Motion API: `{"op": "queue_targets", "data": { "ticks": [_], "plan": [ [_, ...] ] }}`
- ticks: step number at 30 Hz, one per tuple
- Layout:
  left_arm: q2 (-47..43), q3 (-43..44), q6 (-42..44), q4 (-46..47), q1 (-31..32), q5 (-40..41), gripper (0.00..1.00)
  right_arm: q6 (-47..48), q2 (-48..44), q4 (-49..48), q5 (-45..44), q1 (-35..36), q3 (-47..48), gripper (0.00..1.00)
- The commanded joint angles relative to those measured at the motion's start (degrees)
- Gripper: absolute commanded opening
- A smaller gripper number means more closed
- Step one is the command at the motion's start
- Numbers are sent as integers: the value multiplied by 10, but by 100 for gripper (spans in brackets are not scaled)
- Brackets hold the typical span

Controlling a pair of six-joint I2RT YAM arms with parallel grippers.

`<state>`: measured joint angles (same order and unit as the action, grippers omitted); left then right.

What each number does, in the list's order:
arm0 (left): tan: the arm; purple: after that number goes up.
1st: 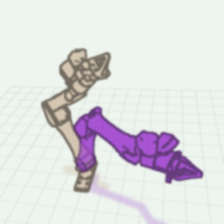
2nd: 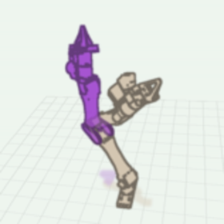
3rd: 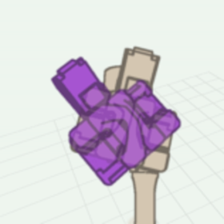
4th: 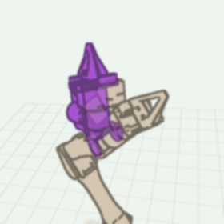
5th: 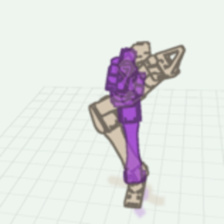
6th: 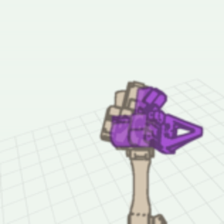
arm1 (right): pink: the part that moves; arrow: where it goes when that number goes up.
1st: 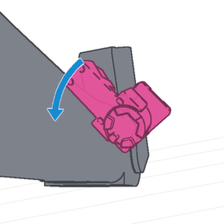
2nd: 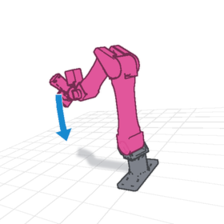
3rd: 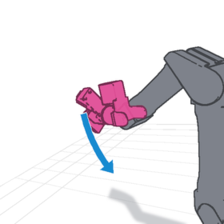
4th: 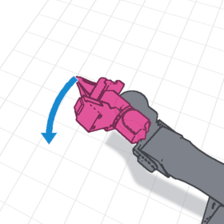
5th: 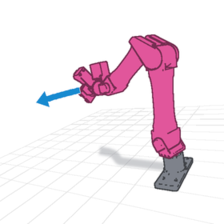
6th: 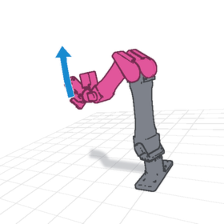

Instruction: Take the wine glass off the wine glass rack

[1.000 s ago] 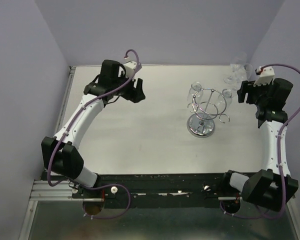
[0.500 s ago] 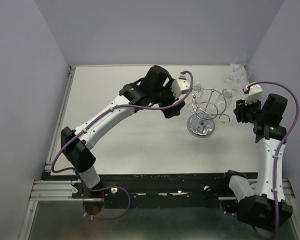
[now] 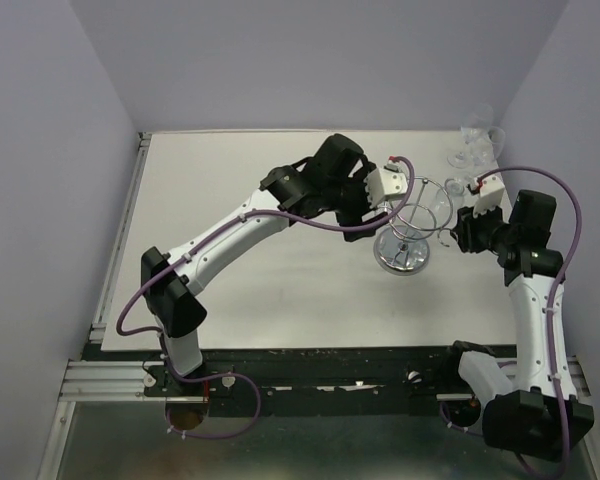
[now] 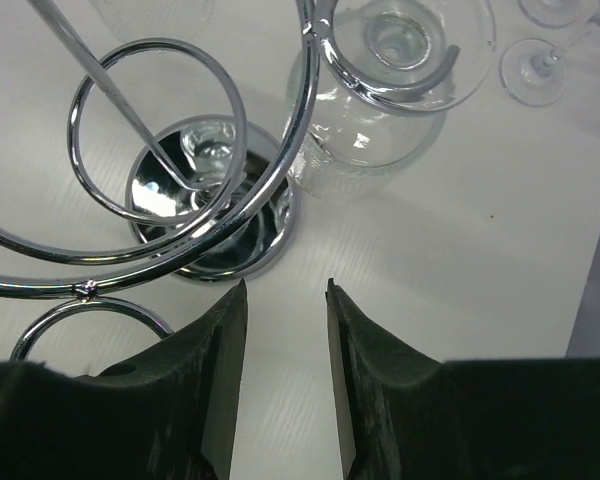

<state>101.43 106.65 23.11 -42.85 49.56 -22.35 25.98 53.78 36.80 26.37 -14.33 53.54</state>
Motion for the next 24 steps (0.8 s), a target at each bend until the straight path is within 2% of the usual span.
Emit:
{"op": "queue_targets", "data": {
  "ticks": [1, 11, 24],
  "plan": [
    [21, 39, 10, 2, 6, 40, 85, -20, -11, 16, 15, 18, -19, 45],
    [41, 50, 27, 44, 5, 128, 86, -49, -24, 32, 36, 30, -24, 45],
    [55, 63, 49, 58, -12, 144, 87, -85, -39, 48, 57, 33, -32, 45]
  ]
}}
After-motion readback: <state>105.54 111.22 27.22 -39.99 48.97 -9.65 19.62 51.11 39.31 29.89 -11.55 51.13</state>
